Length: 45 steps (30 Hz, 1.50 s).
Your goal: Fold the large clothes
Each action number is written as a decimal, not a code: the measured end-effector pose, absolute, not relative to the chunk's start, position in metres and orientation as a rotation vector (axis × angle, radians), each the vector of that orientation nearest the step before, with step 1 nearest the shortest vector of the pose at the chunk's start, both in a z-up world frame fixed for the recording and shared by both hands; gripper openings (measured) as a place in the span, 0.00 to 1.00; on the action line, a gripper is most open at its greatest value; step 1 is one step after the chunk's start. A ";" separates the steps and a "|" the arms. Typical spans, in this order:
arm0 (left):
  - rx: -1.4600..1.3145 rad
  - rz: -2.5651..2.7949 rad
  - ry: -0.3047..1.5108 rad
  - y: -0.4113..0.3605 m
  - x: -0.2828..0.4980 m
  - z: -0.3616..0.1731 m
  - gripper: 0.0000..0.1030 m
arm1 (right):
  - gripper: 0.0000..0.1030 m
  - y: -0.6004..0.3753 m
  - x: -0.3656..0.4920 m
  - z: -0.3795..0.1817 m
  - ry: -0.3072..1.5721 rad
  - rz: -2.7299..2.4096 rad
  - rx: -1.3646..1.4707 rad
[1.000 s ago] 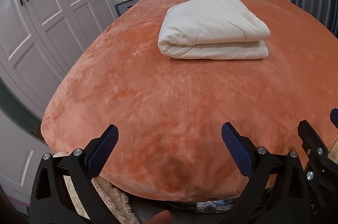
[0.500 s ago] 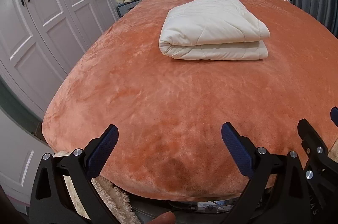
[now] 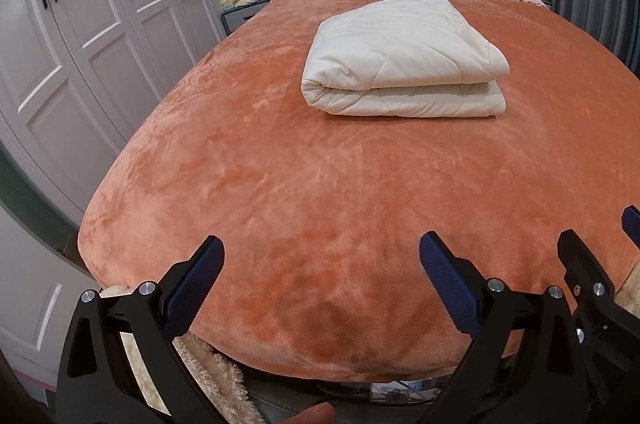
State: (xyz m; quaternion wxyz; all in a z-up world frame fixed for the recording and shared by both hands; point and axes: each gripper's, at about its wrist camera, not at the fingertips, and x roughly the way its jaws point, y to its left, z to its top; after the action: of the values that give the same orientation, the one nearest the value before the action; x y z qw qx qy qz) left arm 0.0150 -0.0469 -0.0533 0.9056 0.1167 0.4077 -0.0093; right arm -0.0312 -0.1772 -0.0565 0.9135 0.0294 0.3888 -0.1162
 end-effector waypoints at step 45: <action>0.204 -0.046 0.836 -0.046 0.012 -0.049 0.83 | 0.69 -0.176 -0.030 -0.050 0.789 -0.249 0.055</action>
State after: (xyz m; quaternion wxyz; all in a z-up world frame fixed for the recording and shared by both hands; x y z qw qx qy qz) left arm 0.0119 -0.0460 -0.0490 0.9087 0.0989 0.4051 -0.0222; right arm -0.0302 -0.1763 -0.0505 0.9154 0.0269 0.3831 -0.1209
